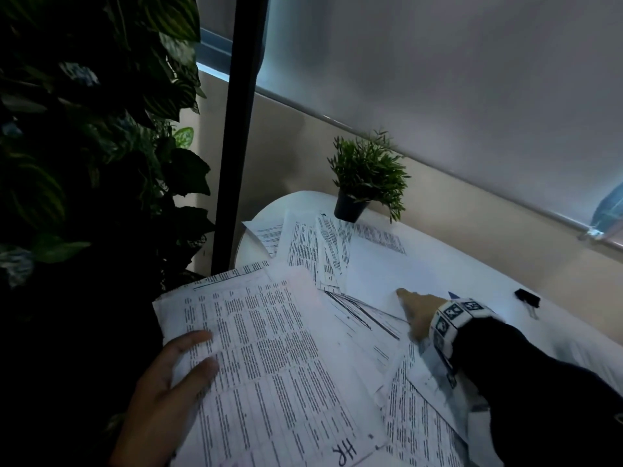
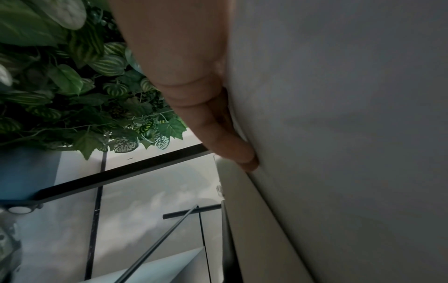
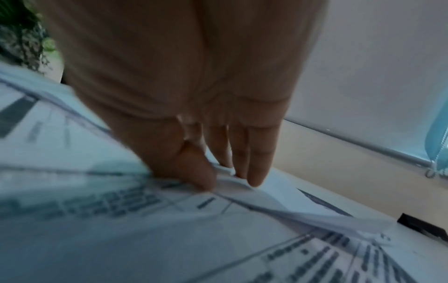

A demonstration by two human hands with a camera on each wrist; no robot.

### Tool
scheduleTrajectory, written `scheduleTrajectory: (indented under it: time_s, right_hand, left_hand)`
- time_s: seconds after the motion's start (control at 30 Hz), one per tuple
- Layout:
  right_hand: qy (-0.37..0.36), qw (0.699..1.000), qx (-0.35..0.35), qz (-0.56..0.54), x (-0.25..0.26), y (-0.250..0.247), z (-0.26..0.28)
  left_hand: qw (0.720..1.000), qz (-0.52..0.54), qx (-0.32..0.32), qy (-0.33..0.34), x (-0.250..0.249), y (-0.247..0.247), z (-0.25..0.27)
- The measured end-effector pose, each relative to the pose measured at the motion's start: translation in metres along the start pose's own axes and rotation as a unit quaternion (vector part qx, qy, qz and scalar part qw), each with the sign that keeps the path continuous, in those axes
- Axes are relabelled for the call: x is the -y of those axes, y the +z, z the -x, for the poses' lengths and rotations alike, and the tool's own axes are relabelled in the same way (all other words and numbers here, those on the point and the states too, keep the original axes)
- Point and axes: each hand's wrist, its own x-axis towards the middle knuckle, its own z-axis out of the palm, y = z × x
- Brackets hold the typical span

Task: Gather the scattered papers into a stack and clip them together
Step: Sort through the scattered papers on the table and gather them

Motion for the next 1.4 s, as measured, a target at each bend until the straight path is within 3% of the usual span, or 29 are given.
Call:
scheduleTrajectory:
  time_s: [0.33, 0.67, 0.87, 0.97, 1.17, 1.27, 1.4]
  right_hand:
    - [-0.027, 0.999, -0.008, -0.04, -0.011, 0.008, 0.013]
    - [-0.018, 0.991, -0.122, -0.049, -0.021, 0.021, 0.031]
    - [0.003, 0.988, -0.141, -0.057, -0.019, 0.021, 0.04]
    - [0.02, 0.955, -0.235, -0.18, -0.026, 0.015, 0.044]
    - [0.022, 0.83, -0.411, -0.376, -0.047, -0.002, 0.047]
    - [0.016, 0.828, -0.396, -0.398, -0.055, -0.013, 0.057]
    - [-0.092, 0.849, -0.362, -0.373, -0.038, -0.051, 0.098]
  left_hand:
    - [1.0, 0.027, 0.009, -0.002, -0.008, 0.004, 0.009]
    - [0.999, 0.04, -0.002, -0.004, -0.011, 0.008, 0.014]
    - [0.999, 0.04, -0.003, -0.004, -0.01, 0.008, 0.013]
    - [0.999, 0.036, -0.001, -0.003, -0.009, 0.009, 0.012]
    - [1.0, 0.012, -0.005, 0.002, -0.001, 0.005, 0.008]
    - [0.999, 0.033, -0.001, -0.012, -0.005, 0.006, 0.008]
    - [0.999, 0.042, 0.005, -0.017, 0.0, 0.004, 0.006]
